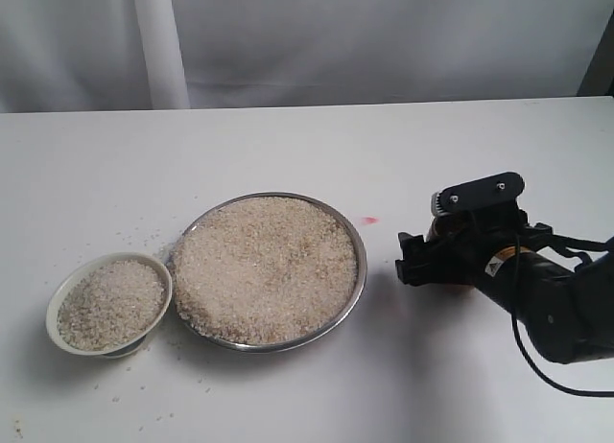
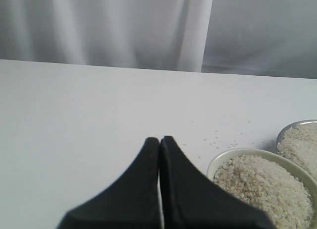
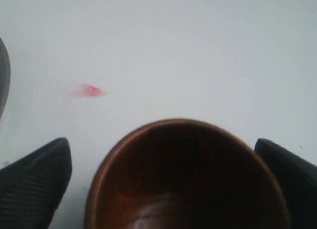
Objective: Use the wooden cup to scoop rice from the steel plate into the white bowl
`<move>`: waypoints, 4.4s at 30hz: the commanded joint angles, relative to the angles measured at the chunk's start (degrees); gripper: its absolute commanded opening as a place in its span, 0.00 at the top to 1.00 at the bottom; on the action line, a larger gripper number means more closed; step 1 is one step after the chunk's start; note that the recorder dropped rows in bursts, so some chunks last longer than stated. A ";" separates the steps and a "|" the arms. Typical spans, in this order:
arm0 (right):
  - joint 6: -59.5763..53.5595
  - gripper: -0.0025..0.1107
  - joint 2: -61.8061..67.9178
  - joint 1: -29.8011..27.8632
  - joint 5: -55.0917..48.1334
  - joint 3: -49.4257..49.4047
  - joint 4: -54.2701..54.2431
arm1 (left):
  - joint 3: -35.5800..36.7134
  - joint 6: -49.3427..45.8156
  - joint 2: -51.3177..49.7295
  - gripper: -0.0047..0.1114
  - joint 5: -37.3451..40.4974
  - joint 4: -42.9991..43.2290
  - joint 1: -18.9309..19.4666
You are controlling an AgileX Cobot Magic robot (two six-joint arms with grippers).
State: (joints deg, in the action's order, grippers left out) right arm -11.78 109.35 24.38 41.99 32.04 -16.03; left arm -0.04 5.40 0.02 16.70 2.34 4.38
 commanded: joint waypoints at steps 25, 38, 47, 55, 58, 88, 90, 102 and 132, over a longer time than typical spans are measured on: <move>-3.27 0.98 -25.27 7.05 16.61 -16.94 -0.26 | 0.04 0.10 -0.02 0.96 -0.40 0.18 -0.37; -3.27 0.98 -44.67 7.05 20.17 -25.92 0.62 | 0.04 0.10 -0.02 0.96 -0.40 0.18 -0.37; -3.27 0.98 -47.77 7.05 20.17 -25.92 0.39 | 0.04 0.10 -0.02 0.96 -0.40 0.18 -0.37; -3.27 0.98 -47.77 7.05 20.17 -25.92 0.39 | 0.04 0.10 -0.02 0.96 -0.40 0.18 -0.37; -3.27 0.98 -47.78 7.05 20.17 -25.92 -0.18 | 0.04 0.10 -0.02 0.96 -0.40 0.18 -0.37; -4.28 0.98 -100.35 -2.74 -32.35 -26.19 9.57 | 0.04 0.10 -0.02 0.96 -0.40 0.18 -0.37; 2.12 0.98 -102.27 -3.37 -33.51 -26.19 16.61 | 0.04 0.10 -0.02 0.96 -0.40 0.18 -0.37; 21.05 0.98 -109.35 -8.34 -43.64 -30.19 30.66 | 0.04 0.10 -0.02 0.96 -0.40 0.18 -0.37; 19.06 0.98 -109.35 -8.34 -55.48 -32.04 28.08 | 0.04 0.10 -0.02 0.96 -0.40 0.18 -0.37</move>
State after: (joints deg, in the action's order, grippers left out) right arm 7.53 0.19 16.49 -13.41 0.21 12.50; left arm -0.04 5.40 0.02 16.70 2.34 4.38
